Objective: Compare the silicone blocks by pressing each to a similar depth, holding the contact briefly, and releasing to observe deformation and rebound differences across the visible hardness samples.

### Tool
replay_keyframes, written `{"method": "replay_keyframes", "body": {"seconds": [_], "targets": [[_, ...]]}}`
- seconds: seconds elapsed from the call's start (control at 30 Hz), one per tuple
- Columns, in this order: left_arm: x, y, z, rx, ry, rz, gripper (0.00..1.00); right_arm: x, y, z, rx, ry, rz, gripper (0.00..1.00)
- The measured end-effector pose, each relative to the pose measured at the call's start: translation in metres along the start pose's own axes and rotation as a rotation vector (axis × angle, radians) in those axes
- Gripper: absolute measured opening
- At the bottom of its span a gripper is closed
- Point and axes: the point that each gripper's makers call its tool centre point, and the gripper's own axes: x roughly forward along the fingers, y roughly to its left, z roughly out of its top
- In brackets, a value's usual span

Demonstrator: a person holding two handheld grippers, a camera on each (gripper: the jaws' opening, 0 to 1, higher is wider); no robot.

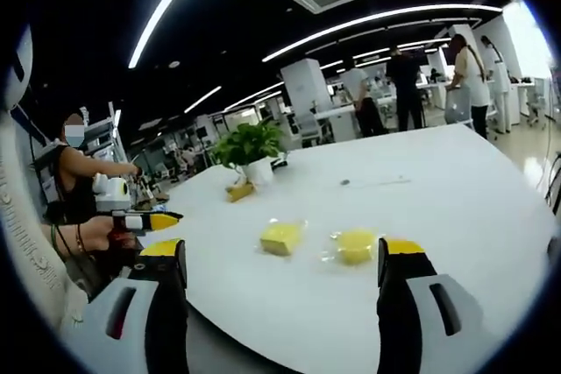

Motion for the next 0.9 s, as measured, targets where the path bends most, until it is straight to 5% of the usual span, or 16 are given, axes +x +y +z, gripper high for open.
{"method": "replay_keyframes", "body": {"seconds": [0.43,0.9], "targets": [[-0.021,0.01,0.014,0.053,0.001,0.016,0.7,-0.007,-0.006,-0.005,0.012,0.011,0.0,0.82],[-0.021,0.024,0.014,0.013,0.01,0.058,0.7,-0.005,-0.01,-0.008,0.056,-0.004,-0.029,0.82]]}}
